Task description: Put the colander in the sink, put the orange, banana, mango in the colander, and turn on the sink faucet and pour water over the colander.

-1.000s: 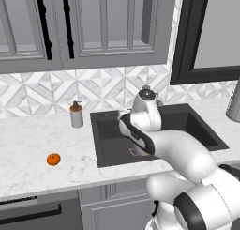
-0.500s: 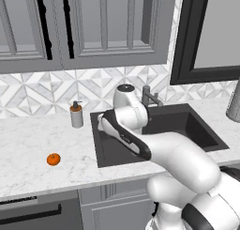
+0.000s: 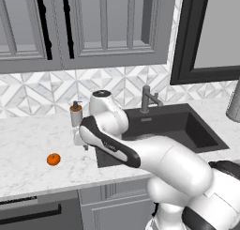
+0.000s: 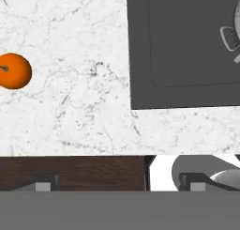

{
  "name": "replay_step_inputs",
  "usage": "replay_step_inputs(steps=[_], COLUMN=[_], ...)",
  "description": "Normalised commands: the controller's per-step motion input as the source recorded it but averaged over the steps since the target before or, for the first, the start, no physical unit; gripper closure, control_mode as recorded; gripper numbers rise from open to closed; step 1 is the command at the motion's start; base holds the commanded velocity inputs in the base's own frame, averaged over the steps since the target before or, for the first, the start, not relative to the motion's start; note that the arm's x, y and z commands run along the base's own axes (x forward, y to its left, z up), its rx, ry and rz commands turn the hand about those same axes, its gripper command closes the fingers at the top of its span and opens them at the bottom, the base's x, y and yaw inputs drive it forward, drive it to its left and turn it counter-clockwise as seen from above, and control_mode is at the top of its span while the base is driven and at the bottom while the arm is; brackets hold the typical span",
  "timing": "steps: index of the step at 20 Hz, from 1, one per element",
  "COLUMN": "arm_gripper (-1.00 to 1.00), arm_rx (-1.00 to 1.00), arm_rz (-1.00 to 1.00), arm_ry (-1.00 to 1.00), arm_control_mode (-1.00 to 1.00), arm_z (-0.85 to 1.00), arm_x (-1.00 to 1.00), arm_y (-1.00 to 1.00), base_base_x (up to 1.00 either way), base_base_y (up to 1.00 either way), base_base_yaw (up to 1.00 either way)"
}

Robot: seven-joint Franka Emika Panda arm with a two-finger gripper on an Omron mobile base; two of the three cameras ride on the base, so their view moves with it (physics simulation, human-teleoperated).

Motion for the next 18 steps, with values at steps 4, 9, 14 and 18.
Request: replay_step_inputs(steps=[4, 9, 14, 18], arm_gripper=[-1.0, -1.0, -1.0, -1.0], arm_rx=[-0.04, -0.08, -0.12, -0.1], arm_rz=[0.21, 0.18, 0.13, 0.08], arm_ry=[0.01, 0.0, -0.01, -0.02], arm_control_mode=[-1.0, -1.0, -1.0, -1.0], arm_z=[-0.01, -0.2, -0.39, -0.43], arm_x=[-0.03, 0.0, 0.05, 0.17], arm_y=[0.77, 0.68, 0.44, 0.18], base_base_x=[0.0, 0.0, 0.0, 0.0], base_base_y=[0.0, 0.0, 0.0, 0.0], base_base_yaw=[0.0, 0.0, 0.0, 0.0])
